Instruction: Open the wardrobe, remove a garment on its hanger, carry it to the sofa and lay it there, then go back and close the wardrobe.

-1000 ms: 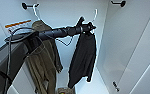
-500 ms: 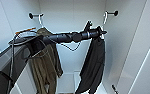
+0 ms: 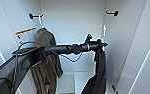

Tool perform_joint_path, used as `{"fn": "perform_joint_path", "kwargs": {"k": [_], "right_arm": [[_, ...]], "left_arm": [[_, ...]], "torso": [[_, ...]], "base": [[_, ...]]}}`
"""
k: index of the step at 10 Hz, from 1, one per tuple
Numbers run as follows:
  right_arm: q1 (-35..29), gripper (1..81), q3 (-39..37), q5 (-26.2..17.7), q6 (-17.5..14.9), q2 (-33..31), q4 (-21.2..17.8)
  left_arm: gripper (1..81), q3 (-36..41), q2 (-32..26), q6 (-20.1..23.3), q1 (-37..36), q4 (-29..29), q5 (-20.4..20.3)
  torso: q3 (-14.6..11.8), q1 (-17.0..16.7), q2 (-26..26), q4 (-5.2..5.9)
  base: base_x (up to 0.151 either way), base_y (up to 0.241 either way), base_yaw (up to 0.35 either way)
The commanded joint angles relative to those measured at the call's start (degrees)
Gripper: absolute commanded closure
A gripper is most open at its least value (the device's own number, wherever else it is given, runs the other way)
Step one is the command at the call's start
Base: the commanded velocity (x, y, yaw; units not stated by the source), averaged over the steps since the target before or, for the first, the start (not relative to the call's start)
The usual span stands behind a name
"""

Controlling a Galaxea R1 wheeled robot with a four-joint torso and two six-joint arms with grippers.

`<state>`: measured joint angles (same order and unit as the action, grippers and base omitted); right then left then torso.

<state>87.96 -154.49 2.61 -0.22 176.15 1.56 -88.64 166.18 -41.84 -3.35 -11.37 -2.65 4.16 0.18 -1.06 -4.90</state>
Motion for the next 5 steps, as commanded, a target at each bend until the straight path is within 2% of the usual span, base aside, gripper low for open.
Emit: {"fn": "perform_joint_path", "kwargs": {"k": [1, 3, 5], "right_arm": [[-2.2, 1.0, 0.8, -2.4, -0.2, 0.2, -0.2], [-2.2, 1.0, 0.8, -2.3, -0.2, 0.2, -0.2], [-2.2, 1.0, 0.8, -2.3, -0.2, 0.1, -0.2]], "left_arm": [[81.1, -5.7, 6.0, 1.1, -10.4, 2.1, -2.2], [81.1, -7.0, 9.0, 1.1, -10.1, 2.2, -1.7], [81.1, -3.6, 7.6, 1.1, -8.3, 2.3, -2.2]], "torso": [[0.0, 0.0, 0.0, 0.00], [0.0, 0.0, 0.0, 0.00], [0.0, 0.0, 0.0, 0.00]], "base": [[0.000, 0.000, 0.000], [0.000, 0.000, 0.000], [0.000, 0.000, 0.000]]}}
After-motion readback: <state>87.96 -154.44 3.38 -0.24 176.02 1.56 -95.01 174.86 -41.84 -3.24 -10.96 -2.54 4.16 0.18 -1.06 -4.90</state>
